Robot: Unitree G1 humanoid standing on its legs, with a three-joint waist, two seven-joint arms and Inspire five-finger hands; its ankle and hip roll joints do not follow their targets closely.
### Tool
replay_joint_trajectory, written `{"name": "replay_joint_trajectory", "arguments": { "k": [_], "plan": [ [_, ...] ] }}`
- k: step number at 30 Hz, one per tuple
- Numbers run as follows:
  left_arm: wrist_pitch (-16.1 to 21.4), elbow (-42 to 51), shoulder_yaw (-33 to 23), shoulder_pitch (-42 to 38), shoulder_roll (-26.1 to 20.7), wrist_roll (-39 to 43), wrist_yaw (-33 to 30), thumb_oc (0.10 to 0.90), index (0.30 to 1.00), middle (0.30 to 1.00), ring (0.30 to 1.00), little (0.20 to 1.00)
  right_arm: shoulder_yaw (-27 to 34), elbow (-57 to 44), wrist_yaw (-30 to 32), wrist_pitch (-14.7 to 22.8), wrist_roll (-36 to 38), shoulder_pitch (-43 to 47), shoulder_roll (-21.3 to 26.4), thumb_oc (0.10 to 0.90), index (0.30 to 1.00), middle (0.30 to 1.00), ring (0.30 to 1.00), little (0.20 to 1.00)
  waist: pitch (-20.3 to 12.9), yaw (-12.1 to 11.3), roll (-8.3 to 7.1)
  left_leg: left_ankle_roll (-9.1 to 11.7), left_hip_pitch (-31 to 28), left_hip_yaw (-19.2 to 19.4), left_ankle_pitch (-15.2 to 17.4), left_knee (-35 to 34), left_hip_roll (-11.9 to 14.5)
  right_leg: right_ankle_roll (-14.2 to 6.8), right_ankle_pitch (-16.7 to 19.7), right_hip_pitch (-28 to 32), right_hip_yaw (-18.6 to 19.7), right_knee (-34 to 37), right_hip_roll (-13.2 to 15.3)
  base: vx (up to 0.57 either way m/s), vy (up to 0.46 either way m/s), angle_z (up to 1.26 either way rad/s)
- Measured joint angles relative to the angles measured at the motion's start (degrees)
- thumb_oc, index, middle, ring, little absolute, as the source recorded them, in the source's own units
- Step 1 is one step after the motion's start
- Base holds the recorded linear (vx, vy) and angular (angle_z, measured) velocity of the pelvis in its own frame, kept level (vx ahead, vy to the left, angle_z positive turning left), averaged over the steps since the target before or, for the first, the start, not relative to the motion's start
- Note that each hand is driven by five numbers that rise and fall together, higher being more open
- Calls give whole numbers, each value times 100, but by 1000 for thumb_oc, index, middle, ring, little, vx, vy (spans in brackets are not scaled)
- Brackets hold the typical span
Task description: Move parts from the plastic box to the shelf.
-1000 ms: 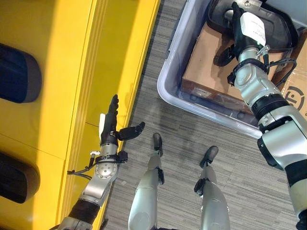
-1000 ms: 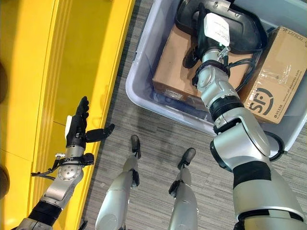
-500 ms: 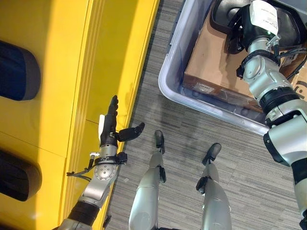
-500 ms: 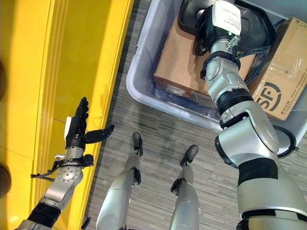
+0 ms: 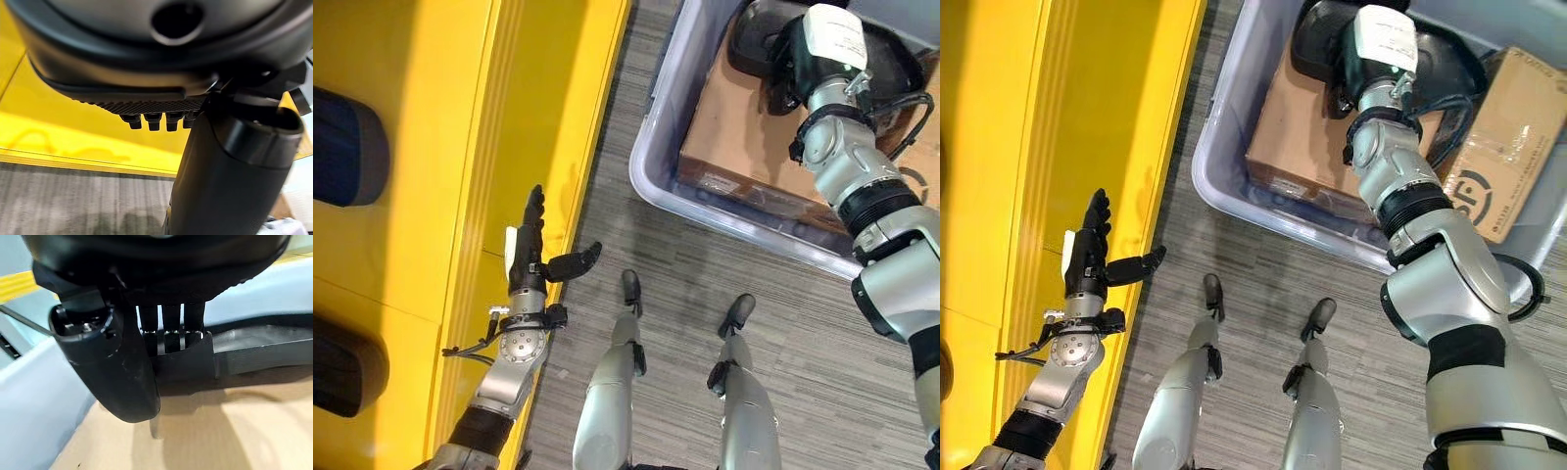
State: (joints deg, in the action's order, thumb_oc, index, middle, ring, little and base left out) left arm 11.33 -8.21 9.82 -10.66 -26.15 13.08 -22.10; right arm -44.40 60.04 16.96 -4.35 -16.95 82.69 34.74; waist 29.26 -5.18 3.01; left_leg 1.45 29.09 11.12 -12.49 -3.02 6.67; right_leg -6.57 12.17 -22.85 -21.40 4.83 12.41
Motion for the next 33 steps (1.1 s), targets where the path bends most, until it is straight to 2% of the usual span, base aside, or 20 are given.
{"name": "replay_joint_trajectory", "arguments": {
  "k": [2,4,5,9,11,13,15,18,20,22,25,26,33],
  "plan": [
    [-3,-7,-103,11,-17,1,-1,900,1000,1000,1000,1000,50,-620,-8,90,-109,-205,181,400,300,300,300,300,23,56,-116,8,-159,-27,-5,-4,35,1,1,161,26,2,-5,-41,-25,1],
    [-8,25,-130,-5,-52,-42,5,900,1000,1000,1000,1000,-39,-1407,-119,11,-129,-294,519,400,300,300,300,300,39,134,-210,20,-265,1,-14,-2,57,15,13,264,11,-6,-49,22,-30,-5],
    [-26,22,-142,57,-265,-54,12,900,1000,1000,1000,1000,42,-2159,-163,112,-169,-502,747,400,300,300,300,300,49,199,-398,27,-495,15,-13,-9,96,16,14,462,32,-4,-60,55,-22,-13],
    [-66,71,-210,138,-572,-293,39,900,1000,1000,1000,1000,448,-3053,-188,272,-353,-913,885,400,300,300,300,300,-37,234,-709,102,-832,144,20,-30,171,23,9,702,149,-2,-131,80,-42,-17],
    [-133,90,-401,204,-630,-464,133,900,1000,1000,1000,1000,719,-3625,-332,332,-359,-1262,1022,400,300,300,300,300,-22,229,-818,118,-1055,145,8,-35,214,36,18,921,170,1,-179,64,-24,-9],
    [-142,140,-520,362,-717,-523,153,900,1000,1000,1000,1000,766,-3819,-399,424,-355,-1542,1020,400,300,300,300,300,-137,241,-977,193,-1265,204,88,-42,255,98,-63,1077,240,4,-194,85,-27,-16],
    [-147,199,-768,504,-744,-727,226,900,1000,1000,1000,1000,1080,-4403,-624,494,-288,-2007,1134,400,300,300,300,300,-213,242,-1097,237,-1440,272,137,-45,325,108,-63,1214,301,3,-260,70,-10,-15],
    [-183,211,-906,586,-775,-878,272,900,1000,1000,1000,1000,1226,-4737,-790,669,-121,-2342,1213,400,300,300,300,300,-294,272,-1133,251,-1600,285,147,-54,358,127,-63,1346,360,2,-297,97,-5,-9],
    [-226,218,-1033,654,-833,-1078,349,900,1000,1000,1000,1000,1406,-5260,-1109,722,211,-2830,1357,400,300,300,300,300,-315,284,-1142,262,-1905,303,133,-87,383,119,-78,1625,361,5,-313,65,4,-5],
    [-239,221,-1124,813,-1007,-1237,378,900,1000,1000,1000,1000,1467,-5561,-1237,861,489,-3276,1393,400,300,300,300,300,-668,384,-1178,315,-1934,319,201,-142,385,122,-172,1623,373,7,-310,89,-5,-3],
    [-237,253,-1380,847,-1237,-1660,372,900,1000,1000,1000,1000,1558,-6038,-1610,1033,895,-3788,1726,400,300,300,300,300,-849,350,-1164,344,-2131,410,259,-143,416,129,-210,1796,394,5,-334,72,-15,-7],
    [-231,255,-1446,901,-1419,-1931,368,900,1000,1000,1000,1000,1562,-6062,-1863,1130,1203,-3931,1879,400,300,300,300,300,-1077,376,-1134,339,-2167,426,280,-143,425,124,-232,1822,404,5,-340,86,-12,-5],
    [-125,334,-1454,987,-1962,-2768,249,900,1000,1000,1000,1000,1595,-6032,-2315,1178,1590,-4507,2195,400,300,300,300,300,-1575,379,-1005,378,-2512,422,342,-143,424,91,-364,2187,369,5,-340,33,-5,2]
  ]
}}
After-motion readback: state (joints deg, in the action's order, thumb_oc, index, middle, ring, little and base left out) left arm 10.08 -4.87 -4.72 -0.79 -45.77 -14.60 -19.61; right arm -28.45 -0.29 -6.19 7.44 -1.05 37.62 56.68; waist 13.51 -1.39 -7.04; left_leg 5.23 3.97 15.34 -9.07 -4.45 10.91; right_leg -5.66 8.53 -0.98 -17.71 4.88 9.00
